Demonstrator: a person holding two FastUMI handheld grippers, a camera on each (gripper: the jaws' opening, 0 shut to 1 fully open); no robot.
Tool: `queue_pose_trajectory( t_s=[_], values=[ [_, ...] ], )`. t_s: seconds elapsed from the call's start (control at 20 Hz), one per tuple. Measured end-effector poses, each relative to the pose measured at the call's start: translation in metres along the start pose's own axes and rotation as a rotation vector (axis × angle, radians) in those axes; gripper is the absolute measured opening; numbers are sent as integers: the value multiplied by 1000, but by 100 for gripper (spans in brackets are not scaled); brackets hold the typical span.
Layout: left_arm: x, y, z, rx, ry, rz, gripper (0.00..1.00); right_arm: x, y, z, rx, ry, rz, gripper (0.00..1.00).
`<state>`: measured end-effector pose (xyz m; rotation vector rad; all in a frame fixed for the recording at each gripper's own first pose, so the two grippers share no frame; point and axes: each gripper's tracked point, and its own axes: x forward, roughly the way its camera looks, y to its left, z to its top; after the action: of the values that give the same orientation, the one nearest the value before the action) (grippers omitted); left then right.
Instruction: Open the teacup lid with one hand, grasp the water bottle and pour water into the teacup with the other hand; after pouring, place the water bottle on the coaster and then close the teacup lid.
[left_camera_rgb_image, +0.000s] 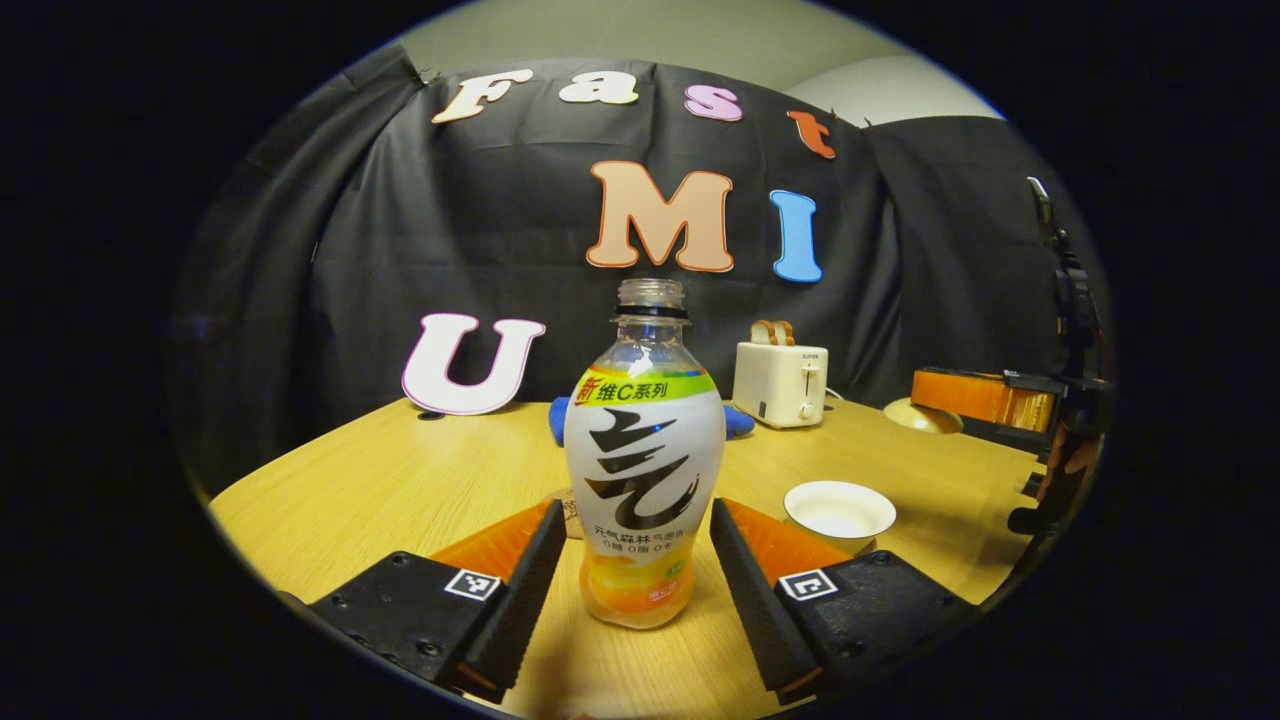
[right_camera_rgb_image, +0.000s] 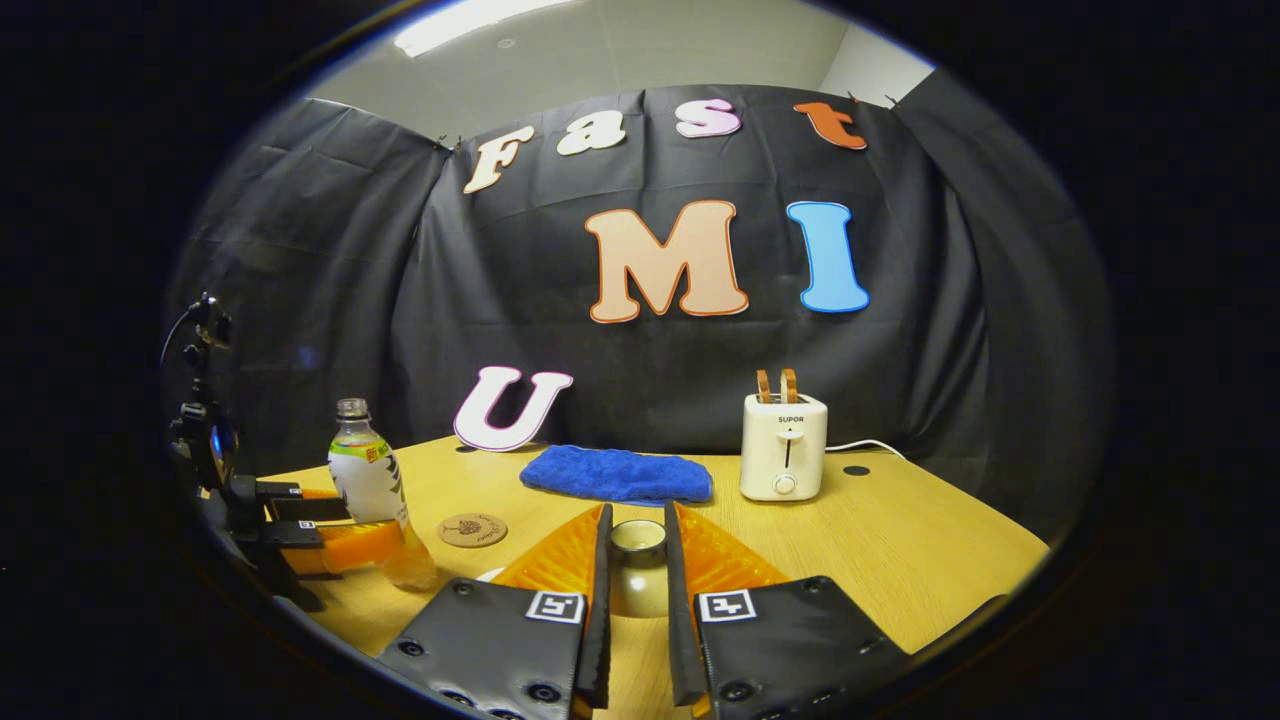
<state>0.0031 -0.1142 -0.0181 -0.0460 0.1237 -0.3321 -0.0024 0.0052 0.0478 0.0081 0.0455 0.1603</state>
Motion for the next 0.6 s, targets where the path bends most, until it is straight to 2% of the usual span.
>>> queue_pose_trajectory(
  t_s=[0.05, 0.25, 0.45, 0.6],
  values=[
    [2, 0, -1, 7, 2, 4, 80, 0, -1, 0, 7, 1, 1, 28],
    [6, -1, 0, 32, 0, 9, 67, 0, -8, -1, 20, 5, -4, 29],
    [11, -1, 1, 54, 6, 8, 57, -2, -8, 3, 23, 0, -3, 27],
    [12, 3, 3, 111, 21, 21, 51, -3, -9, 7, 24, -7, -3, 28]
  ],
)
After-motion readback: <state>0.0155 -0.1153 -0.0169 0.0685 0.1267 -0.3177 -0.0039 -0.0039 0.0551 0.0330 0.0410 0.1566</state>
